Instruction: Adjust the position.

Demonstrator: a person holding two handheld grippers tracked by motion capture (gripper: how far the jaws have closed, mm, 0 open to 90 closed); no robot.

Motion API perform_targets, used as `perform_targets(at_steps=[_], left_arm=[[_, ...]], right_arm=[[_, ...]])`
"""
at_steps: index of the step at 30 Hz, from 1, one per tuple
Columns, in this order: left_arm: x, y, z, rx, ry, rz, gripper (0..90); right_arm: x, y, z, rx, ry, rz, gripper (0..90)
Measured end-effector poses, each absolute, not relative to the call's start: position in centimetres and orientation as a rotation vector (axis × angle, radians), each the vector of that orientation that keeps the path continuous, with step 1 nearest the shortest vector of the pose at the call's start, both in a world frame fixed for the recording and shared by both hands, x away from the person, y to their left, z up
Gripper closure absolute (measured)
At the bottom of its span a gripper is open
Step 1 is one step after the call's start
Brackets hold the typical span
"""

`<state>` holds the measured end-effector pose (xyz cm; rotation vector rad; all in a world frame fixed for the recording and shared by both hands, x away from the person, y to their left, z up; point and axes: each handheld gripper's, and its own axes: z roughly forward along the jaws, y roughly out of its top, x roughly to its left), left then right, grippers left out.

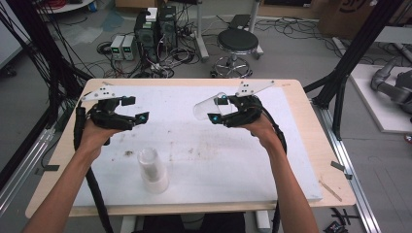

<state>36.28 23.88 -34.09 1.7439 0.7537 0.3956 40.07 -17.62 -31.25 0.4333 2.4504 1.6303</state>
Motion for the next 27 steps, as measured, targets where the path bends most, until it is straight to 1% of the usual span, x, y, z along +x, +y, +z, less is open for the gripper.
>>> perform_targets(at_steps=[7,12,17,27], left_arm=[[34.4,25.3,-36.1,1.707,0.833,0.474,12.0],[32.7,25.8,-38.4,1.661,0.874,0.528,11.8],[31.8,26.1,-40.9,1.649,0.911,0.520,11.6],[31.0,26.1,-43.6,1.618,0.919,0.497,11.5]], right_arm=[[40.2,-18.0,-31.1,0.552,2.492,1.436,34.0],[40.3,-18.1,-31.4,0.601,2.529,1.329,34.0],[40.4,-18.2,-31.5,0.663,2.570,1.227,34.3],[40.7,-17.9,-31.7,0.722,2.610,1.094,34.3]])
